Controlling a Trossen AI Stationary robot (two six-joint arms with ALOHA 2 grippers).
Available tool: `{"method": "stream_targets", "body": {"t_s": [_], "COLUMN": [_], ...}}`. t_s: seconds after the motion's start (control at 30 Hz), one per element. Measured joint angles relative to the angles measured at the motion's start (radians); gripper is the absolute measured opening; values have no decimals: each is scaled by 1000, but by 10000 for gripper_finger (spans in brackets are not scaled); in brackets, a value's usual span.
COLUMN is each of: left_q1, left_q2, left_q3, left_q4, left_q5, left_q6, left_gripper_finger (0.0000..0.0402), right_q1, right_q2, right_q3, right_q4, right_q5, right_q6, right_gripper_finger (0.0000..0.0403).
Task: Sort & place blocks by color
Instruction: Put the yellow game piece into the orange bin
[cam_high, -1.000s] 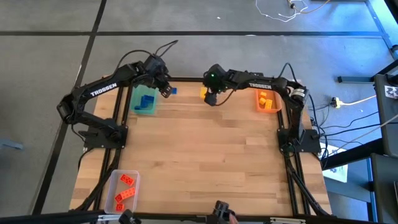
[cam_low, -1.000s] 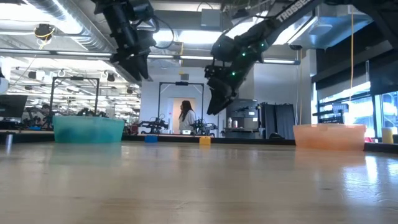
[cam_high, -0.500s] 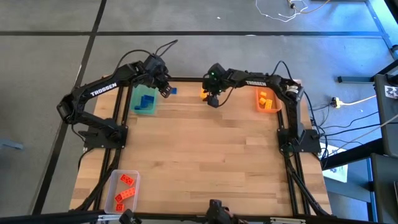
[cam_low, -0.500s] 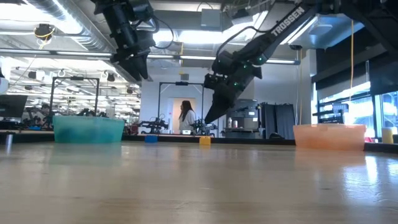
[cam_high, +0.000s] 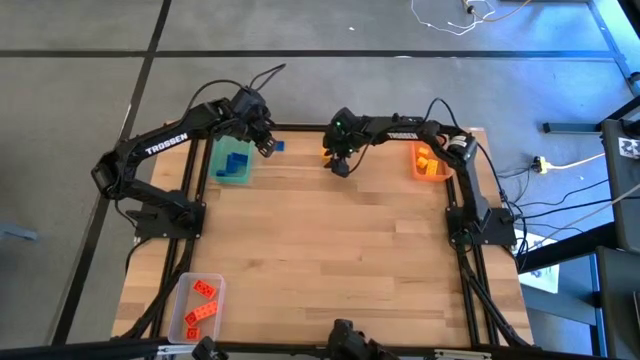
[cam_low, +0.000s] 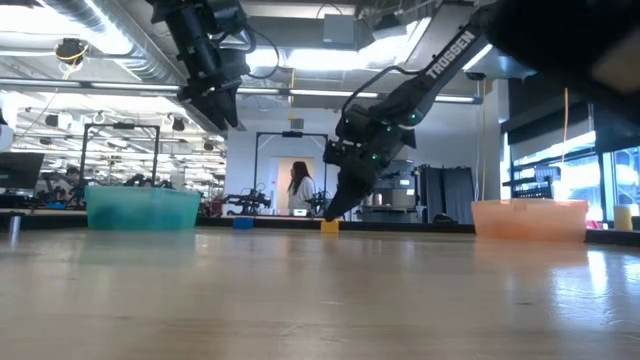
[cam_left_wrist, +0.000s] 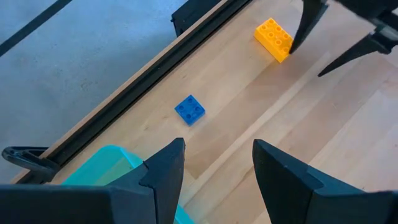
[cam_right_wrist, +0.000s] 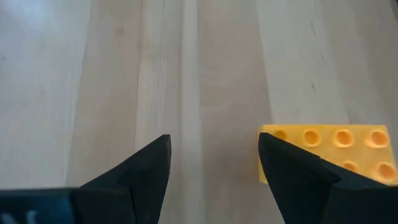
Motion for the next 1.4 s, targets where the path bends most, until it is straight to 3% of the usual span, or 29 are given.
{"method": "stream_targets", "body": {"t_s": [0.23,0.43,0.63,0.93,1.4], "left_q1": [0,0,0,0,-1], "left_q2": [0,0,0,0,0], "left_q3": [0,0,0,0,0], "left_q4": [0,0,0,0,0], "left_q5": [0,0,0,0,4], "left_q6": [-3,-4,-4,-5,-32], "left_gripper_finger": [181,181,181,181,181], "right_q1": [-1,0,3,1,-17], "right_q2": [12,2,-4,-8,52], "right_q3": [0,0,49,102,101], "right_q4": [-55,-138,-170,-70,-83], "right_q5": [11,113,24,92,75], "right_q6": [8,9,3,2,5], "right_gripper_finger": [245,245,245,245,245]}}
